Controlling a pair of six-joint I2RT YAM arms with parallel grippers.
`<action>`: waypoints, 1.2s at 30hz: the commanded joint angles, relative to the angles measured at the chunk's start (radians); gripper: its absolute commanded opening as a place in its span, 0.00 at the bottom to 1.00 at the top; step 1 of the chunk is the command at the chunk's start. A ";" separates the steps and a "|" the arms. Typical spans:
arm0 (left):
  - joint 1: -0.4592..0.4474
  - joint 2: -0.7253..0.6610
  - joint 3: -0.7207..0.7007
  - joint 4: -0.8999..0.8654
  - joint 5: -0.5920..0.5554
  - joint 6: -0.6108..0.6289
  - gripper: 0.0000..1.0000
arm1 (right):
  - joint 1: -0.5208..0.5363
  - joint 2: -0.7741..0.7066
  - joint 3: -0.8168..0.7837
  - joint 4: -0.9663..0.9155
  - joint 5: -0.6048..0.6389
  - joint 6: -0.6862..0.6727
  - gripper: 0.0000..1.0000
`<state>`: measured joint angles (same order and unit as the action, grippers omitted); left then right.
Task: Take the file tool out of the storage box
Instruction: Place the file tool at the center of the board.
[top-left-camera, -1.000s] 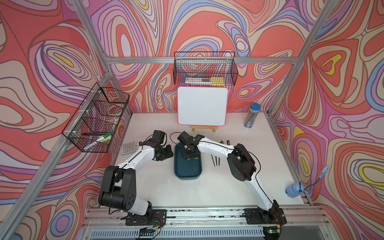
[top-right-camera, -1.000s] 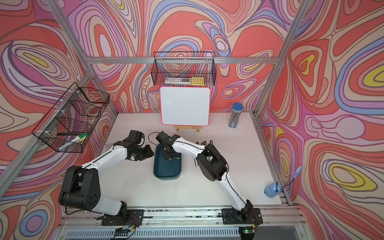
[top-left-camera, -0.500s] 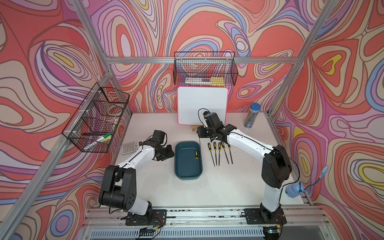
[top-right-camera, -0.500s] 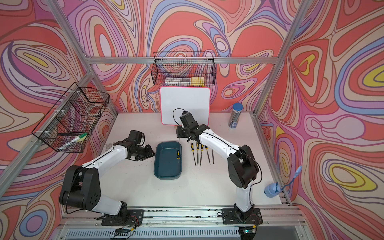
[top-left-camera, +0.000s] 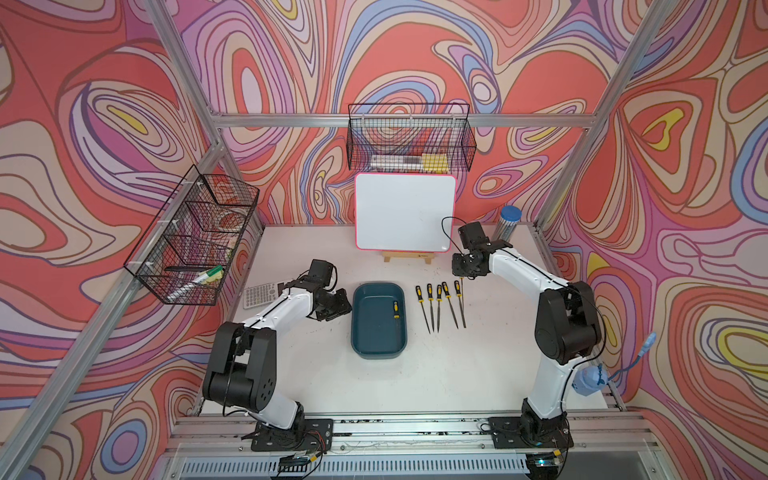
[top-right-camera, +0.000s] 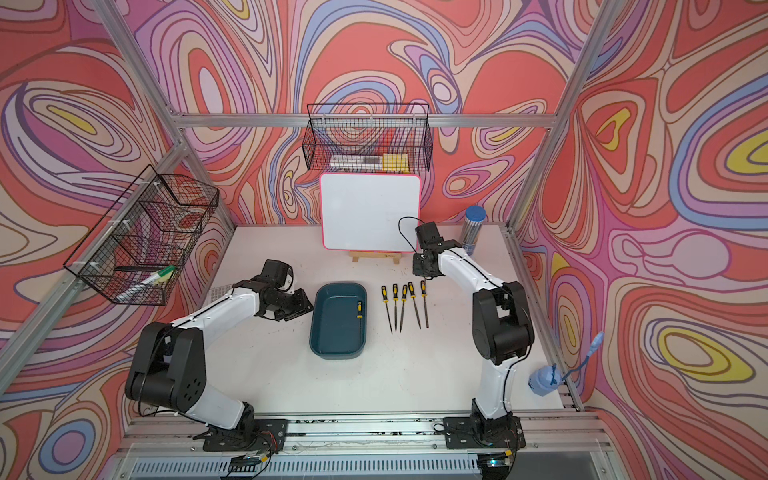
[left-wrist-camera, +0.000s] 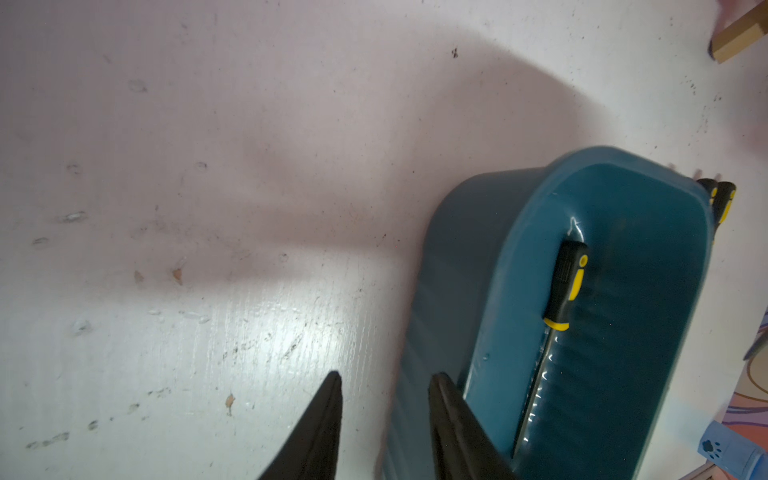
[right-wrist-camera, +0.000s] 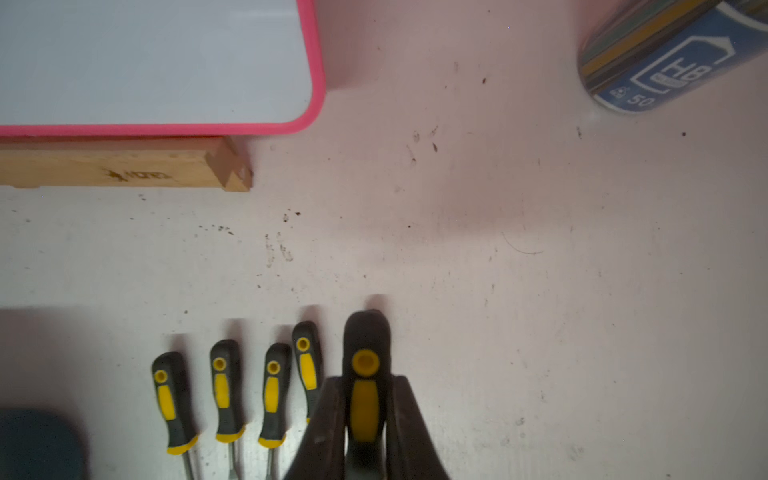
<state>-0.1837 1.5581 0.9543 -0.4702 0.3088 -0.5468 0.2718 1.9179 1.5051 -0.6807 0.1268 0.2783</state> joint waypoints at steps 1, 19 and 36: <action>-0.005 0.001 0.006 0.016 0.003 -0.004 0.40 | -0.016 0.055 -0.006 -0.031 0.041 -0.065 0.05; -0.005 0.000 0.013 -0.007 -0.025 0.006 0.40 | -0.072 0.133 -0.077 0.044 0.004 -0.095 0.16; -0.005 0.016 0.027 -0.007 -0.010 -0.002 0.40 | -0.052 -0.011 -0.079 0.061 -0.033 -0.029 0.42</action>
<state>-0.1837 1.5612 0.9546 -0.4686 0.2932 -0.5476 0.2047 1.9949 1.4269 -0.6361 0.1055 0.2165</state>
